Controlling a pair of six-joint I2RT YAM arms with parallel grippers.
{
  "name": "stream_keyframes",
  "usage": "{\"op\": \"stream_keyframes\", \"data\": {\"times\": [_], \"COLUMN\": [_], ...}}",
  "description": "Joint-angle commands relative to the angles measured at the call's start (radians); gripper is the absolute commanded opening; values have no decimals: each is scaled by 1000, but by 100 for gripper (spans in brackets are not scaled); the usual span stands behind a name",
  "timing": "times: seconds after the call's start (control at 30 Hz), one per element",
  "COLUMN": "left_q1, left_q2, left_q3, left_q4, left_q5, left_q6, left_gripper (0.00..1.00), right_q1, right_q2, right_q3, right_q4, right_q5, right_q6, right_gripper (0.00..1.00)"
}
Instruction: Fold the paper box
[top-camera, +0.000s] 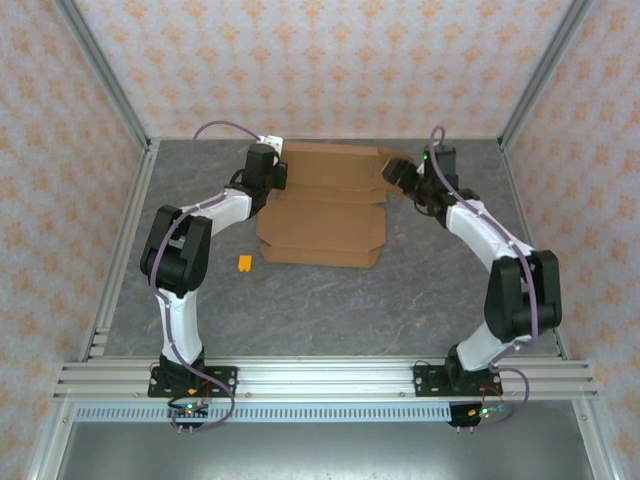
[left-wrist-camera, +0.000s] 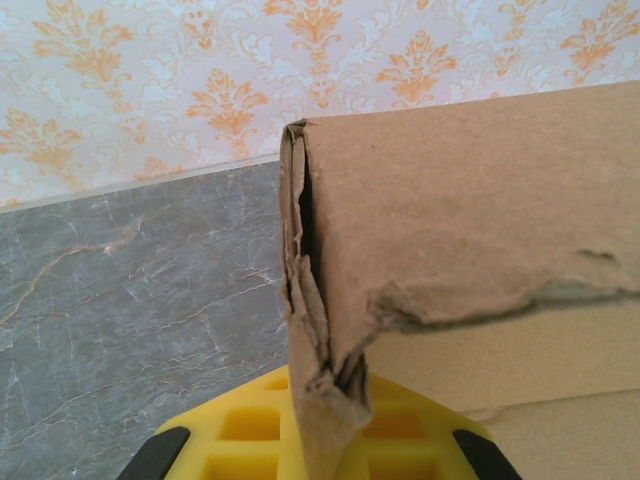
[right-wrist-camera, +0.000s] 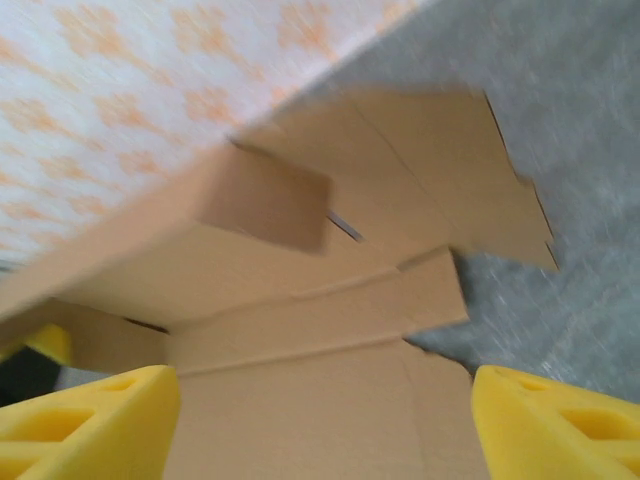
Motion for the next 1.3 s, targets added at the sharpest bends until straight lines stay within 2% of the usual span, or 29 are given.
{"op": "stream_keyframes", "data": {"times": [0.0,0.3,0.63,0.83,0.97,1.27], "left_q1": [-4,-4,-5,-5,-4,-5], "left_q2": [-1,-3,0,-1,-1,0], "left_q3": [22,20,22,20,19,21], "left_q4": [-20,-17,-19,-20,-22,-23], "left_q5": [-26,-24,-17,-10,-10,-7], "left_q6": [0,-1,0,-4,-7,-9], "left_gripper": [0,0,0,0,0,0], "right_q1": [23,36,38,39,40,60], "right_q2": [95,288,430,470,446,434], "right_q3": [-55,-46,56,105,93,98], "right_q4": [138,288,333,364,404,421], "right_q5": [38,146,118,78,49,-10], "right_q6": [41,102,98,93,76,55], "right_gripper": [73,60,50,38,32,28]}}
